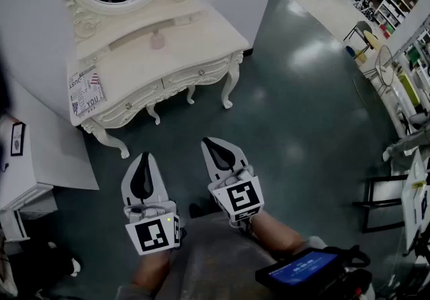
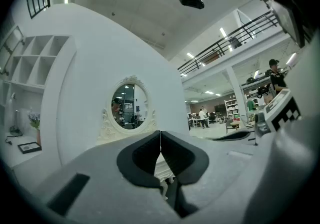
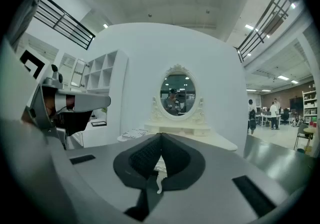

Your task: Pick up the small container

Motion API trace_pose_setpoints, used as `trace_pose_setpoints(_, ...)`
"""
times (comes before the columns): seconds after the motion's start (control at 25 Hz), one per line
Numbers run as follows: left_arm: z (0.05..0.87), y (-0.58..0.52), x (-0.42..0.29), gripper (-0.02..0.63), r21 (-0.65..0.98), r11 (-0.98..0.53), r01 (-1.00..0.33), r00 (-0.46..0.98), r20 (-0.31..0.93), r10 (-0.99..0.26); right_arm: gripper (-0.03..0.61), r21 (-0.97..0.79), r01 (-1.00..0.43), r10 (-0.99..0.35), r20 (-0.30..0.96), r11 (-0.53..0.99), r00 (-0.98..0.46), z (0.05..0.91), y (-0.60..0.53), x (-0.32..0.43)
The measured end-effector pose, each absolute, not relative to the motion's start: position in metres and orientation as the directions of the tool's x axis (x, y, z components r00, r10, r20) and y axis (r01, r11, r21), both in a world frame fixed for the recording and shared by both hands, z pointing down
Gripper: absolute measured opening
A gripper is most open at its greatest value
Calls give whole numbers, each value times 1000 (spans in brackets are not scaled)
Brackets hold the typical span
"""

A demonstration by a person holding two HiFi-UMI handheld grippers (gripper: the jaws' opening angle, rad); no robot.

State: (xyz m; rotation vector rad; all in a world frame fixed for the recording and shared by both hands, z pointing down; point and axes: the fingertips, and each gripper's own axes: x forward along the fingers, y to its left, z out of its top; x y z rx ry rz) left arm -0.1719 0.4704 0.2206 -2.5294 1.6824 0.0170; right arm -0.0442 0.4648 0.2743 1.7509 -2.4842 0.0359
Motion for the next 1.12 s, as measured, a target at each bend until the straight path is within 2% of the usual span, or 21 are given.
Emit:
trace_pose_setpoints(0.72, 214, 413, -95, 17, -106, -307, -946, 313, -39, -949, 14, -28, -909, -904, 100, 415, -416, 274, 389, 33)
trace_pose_setpoints(1.12, 227, 381, -98, 17, -103, -254, -962, 254, 9, -967, 14, -57, -876, -865, 139, 480, -483, 291, 353, 27)
